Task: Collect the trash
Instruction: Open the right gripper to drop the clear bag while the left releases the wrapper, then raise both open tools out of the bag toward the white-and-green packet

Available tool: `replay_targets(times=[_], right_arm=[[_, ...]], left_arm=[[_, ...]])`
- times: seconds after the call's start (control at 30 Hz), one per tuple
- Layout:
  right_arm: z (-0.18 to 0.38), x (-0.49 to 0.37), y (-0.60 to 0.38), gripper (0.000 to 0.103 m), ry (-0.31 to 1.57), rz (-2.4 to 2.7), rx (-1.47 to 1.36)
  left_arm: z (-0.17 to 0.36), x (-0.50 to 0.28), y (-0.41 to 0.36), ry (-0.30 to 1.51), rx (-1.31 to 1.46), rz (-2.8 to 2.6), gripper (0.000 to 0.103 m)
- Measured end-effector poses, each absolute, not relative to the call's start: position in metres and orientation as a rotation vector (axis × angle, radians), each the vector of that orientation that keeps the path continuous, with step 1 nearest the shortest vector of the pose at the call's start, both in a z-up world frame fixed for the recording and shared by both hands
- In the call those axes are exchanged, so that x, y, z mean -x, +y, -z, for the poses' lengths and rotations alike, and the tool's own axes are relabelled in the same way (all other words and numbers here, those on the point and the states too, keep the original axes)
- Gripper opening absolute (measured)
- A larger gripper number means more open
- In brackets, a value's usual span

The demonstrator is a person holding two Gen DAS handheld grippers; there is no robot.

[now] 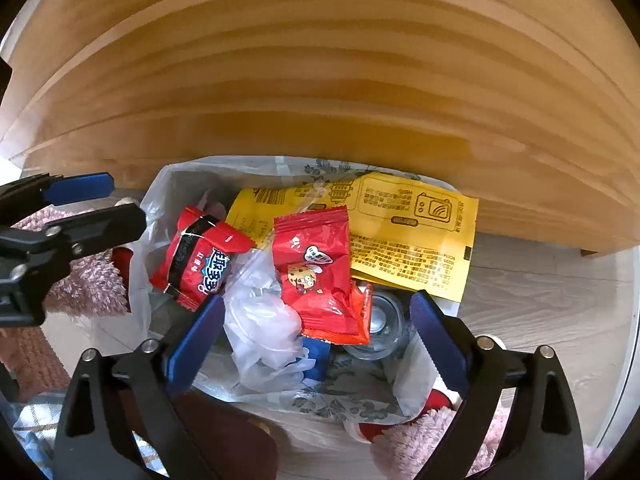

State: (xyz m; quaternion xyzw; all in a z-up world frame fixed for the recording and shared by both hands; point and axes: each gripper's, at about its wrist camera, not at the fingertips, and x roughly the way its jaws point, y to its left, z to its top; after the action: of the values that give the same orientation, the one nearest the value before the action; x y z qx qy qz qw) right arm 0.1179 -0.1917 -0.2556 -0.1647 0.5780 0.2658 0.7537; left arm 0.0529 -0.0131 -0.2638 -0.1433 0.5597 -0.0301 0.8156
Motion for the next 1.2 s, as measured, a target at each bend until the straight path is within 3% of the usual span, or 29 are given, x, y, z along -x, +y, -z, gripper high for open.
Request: replay_targets(times=[0.1, 0.83, 1.2], right_arm=[[0.250, -0.114, -0.195, 0.091, 1.243, -0.576, 0.354], [0.205, -0.099, -0.198, 0.094, 1.086, -0.569, 0.353], [0.159, -0.083, -0.211, 0.094, 0.904, -0.545, 0.308]], left_arm=[[0.257, -0.048, -0.010, 1.157, 0.323, 0.058, 0.095], [0.232, -0.034, -0.004, 1.084, 0.340, 0.068, 0.095], [0.190, -0.018, 0.004, 0.923, 0.313, 0.057, 0.095]])
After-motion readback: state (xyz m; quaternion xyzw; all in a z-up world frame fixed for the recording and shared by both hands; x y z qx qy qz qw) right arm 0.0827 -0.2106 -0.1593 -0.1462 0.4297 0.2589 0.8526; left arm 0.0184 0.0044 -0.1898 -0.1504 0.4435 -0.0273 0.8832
